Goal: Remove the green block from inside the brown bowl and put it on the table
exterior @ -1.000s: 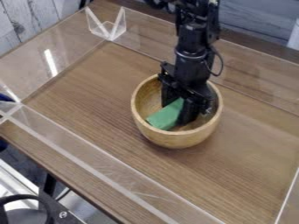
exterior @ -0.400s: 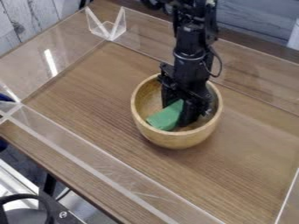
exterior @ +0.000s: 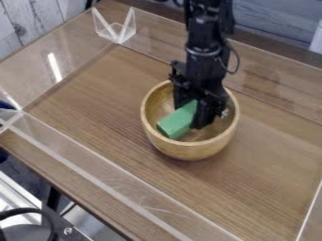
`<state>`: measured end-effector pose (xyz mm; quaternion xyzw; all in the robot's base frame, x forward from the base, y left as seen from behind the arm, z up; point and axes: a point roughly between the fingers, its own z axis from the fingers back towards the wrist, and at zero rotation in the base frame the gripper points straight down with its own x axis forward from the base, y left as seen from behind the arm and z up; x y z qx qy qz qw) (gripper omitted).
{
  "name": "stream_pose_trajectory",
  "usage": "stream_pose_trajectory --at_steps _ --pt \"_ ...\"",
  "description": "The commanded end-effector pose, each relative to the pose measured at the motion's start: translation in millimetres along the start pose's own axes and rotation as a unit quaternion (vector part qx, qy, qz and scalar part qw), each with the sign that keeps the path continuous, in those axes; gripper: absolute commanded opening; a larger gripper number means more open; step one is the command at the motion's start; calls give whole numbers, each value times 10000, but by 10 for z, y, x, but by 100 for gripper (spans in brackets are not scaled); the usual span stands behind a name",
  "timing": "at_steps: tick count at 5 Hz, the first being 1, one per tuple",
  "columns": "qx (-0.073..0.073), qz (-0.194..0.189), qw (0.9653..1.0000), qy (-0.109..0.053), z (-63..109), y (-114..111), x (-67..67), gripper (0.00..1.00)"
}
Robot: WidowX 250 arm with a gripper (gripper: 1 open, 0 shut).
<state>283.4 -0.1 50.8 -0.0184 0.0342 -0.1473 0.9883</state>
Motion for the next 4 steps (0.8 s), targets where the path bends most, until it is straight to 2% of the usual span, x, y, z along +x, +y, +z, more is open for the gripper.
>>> stream_pose_trajectory --at_steps 1,2,3,4 --pt "183 112 9980 -590 427 101 111 0" --pt "274 416 9953 -832 678 275 183 0" --pt "329 756 9919 -965 812 527 293 0" --pt "352 1062 9896 -908 758 841 343 0"
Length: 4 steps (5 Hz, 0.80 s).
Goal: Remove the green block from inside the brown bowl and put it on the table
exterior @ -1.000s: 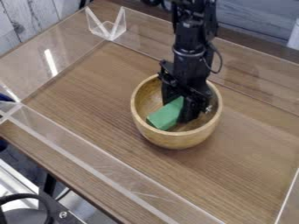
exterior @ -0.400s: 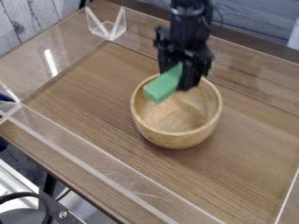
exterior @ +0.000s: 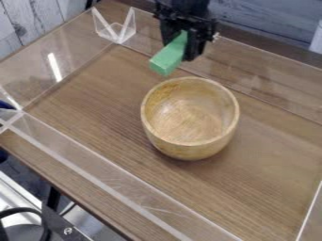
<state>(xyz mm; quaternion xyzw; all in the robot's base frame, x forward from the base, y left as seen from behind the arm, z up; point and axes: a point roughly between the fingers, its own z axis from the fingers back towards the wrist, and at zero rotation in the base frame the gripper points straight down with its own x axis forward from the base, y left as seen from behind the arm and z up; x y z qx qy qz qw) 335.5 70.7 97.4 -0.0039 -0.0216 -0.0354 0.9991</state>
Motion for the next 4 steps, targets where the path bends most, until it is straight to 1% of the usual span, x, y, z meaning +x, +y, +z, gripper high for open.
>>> stream_pose_trajectory --at_steps 1,3,4 --pt "181 130 9993 -304 98 217 113 0" --pt "247 309 9991 -179 -165 416 183 0" --pt "254 345 9989 -184 -238 448 232 0"
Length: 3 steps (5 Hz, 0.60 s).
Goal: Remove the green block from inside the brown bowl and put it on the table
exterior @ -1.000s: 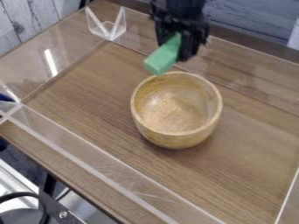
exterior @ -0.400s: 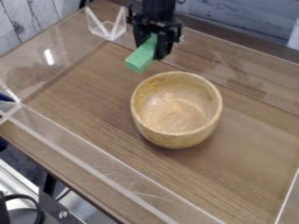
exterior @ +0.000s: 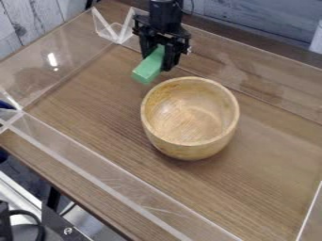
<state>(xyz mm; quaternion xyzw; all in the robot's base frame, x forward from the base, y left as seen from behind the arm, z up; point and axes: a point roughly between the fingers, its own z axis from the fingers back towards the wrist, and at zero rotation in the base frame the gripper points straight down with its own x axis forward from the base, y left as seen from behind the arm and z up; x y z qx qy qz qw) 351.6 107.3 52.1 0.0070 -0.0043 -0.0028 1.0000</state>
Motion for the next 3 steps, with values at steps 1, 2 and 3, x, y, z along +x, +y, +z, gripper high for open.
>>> stream_pose_trajectory --at_steps 1,2,3 --pt "116 42 9991 -397 203 70 146 0" --pt "94 65 9989 -453 235 65 157 0" --pt "74 92 9986 -506 261 63 172 0"
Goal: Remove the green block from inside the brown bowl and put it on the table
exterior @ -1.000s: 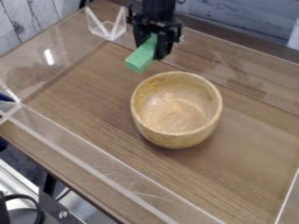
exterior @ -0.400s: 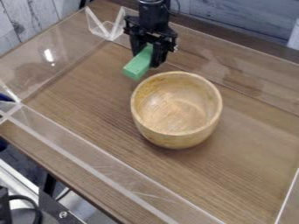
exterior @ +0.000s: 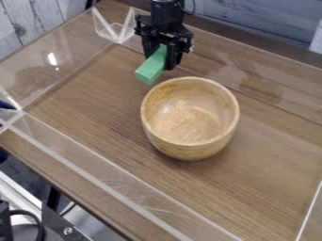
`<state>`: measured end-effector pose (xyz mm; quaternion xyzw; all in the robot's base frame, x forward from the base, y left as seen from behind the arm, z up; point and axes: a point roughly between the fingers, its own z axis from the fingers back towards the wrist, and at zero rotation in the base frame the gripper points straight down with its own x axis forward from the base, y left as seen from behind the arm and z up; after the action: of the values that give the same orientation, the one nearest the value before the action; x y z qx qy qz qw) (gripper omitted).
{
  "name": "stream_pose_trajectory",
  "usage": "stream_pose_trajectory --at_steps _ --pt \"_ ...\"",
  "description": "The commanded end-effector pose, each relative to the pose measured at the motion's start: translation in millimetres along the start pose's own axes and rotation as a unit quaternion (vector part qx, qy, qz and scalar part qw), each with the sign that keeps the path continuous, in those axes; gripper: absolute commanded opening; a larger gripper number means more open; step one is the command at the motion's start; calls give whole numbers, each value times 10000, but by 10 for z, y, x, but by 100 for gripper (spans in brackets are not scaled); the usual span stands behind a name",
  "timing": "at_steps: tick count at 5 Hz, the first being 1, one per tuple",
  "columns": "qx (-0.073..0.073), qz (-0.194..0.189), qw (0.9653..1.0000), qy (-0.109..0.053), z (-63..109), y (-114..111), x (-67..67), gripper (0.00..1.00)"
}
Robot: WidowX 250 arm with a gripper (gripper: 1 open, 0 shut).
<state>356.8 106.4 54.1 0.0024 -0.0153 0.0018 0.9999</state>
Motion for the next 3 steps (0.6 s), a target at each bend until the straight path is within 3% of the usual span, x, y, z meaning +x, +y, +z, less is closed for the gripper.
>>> stream_pose_trajectory --at_steps 1,3 --pt "105 57 9991 -414 217 74 144 0" --pt "80 91 9990 -437 183 85 166 0"
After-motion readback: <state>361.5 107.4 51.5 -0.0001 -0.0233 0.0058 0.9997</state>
